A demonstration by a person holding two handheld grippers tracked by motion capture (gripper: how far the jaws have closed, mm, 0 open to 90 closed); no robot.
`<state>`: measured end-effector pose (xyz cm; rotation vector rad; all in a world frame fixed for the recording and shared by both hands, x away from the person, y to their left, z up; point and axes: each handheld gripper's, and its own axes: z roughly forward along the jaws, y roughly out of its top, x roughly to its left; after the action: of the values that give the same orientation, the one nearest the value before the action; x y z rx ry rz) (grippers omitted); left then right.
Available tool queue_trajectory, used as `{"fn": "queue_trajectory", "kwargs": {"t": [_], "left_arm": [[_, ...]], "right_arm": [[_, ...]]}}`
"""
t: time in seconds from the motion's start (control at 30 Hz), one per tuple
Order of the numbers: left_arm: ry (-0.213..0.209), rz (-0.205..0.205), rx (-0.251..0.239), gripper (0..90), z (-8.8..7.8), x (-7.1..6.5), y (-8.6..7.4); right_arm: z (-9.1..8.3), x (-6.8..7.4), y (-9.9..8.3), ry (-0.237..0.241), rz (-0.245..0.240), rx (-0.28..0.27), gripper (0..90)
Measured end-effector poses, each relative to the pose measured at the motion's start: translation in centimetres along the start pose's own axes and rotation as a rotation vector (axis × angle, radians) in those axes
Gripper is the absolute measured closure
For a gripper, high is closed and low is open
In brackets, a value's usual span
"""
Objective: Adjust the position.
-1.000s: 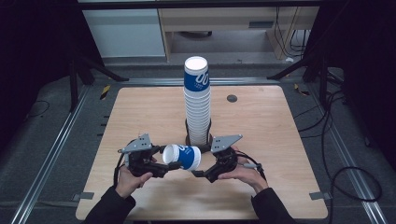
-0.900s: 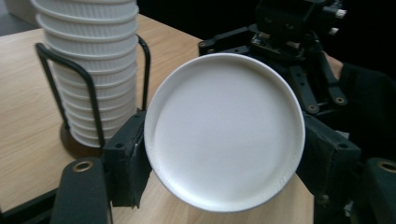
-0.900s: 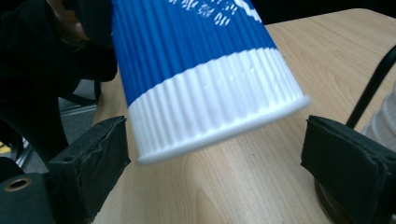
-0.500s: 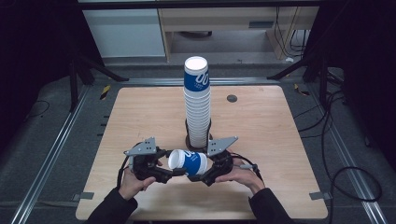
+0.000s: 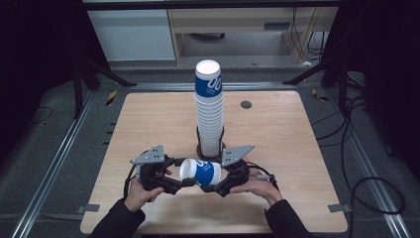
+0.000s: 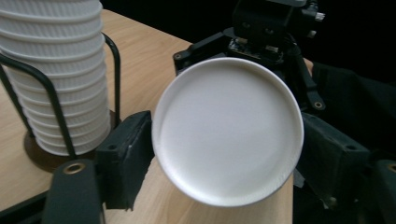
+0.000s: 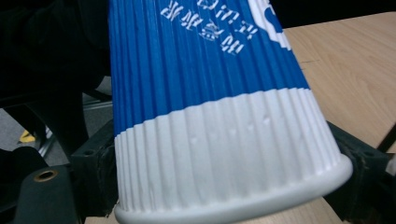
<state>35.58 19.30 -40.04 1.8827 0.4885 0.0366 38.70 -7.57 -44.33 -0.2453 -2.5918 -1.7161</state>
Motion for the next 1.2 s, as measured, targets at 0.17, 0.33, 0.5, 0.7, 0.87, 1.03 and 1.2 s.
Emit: {"fn": "queue_trajectory", "kwargs": {"t": [0.17,0.33,0.5,0.7,0.87,1.03,1.2], "left_arm": [[0.017,0.008,0.029,18.8,-0.7,0.4,0.1],[0.018,0.026,0.112,16.4,-0.3,0.7,-0.2],[0.021,0.053,0.249,15.3,1.1,1.0,-1.2],[0.025,0.081,0.327,14.8,2.1,0.8,-1.7],[0.016,0.091,0.363,14.7,2.4,0.7,-1.8],[-0.001,0.100,0.402,15.3,2.9,0.5,-2.0],[-0.007,0.112,0.435,17.3,3.5,0.2,-2.2]], "right_arm": [[-0.9,0.0,0.3,-0.057,-0.032,0.028,15.2],[-1.4,0.0,0.4,-0.104,-0.074,0.084,15.1],[-1.2,0.0,0.0,-0.120,-0.098,0.141,15.0],[-0.3,0.2,-0.4,-0.116,-0.126,0.205,15.0],[0.7,0.5,-0.7,-0.100,-0.145,0.254,15.0],[1.8,1.1,-0.8,-0.078,-0.170,0.300,15.0],[2.6,1.4,-1.0,-0.062,-0.187,0.330,14.9]]}}
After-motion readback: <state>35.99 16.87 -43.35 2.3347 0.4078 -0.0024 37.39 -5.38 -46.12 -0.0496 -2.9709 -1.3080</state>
